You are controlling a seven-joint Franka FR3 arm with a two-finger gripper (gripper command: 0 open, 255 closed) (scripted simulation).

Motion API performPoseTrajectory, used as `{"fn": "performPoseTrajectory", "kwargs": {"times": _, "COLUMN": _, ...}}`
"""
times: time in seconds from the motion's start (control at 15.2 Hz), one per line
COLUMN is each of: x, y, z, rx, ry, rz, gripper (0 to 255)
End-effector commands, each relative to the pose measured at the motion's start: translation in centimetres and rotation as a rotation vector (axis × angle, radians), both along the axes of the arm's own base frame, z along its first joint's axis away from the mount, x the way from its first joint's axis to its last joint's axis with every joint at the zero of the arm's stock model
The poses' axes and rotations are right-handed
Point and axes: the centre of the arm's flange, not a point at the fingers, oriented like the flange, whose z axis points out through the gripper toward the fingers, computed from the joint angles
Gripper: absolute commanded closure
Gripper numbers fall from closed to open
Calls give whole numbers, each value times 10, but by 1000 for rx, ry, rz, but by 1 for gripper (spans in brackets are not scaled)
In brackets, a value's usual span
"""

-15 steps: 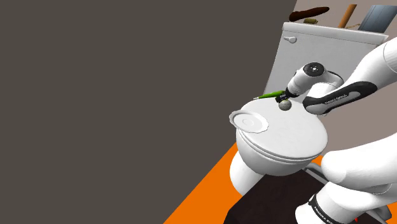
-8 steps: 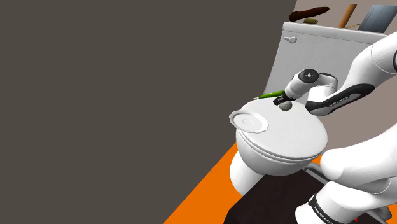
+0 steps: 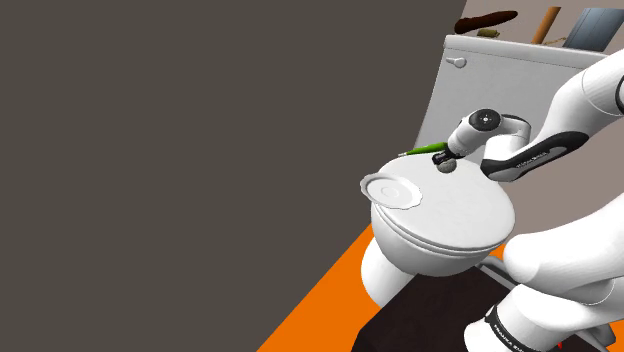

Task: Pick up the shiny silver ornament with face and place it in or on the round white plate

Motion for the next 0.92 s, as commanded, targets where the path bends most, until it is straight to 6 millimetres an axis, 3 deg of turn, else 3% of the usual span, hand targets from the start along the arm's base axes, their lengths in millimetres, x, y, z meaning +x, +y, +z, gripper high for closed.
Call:
{"fn": "performPoseTrajectory", "kwargs": {"times": 0.0, "x": 0, "y": 0, "z": -1, "rx": 2, "ry": 1, "rz": 1, "gripper": 255}}
{"fn": "performPoseTrajectory", "kwargs": {"times": 0.53, "x": 0, "y": 0, "z": -1, "rx": 2, "ry": 1, "rz": 1, "gripper": 255}}
{"fn": "performPoseTrajectory", "kwargs": {"times": 0.86, "x": 0, "y": 0, "z": 25, "rx": 2, "ry": 1, "rz": 1, "gripper": 255}}
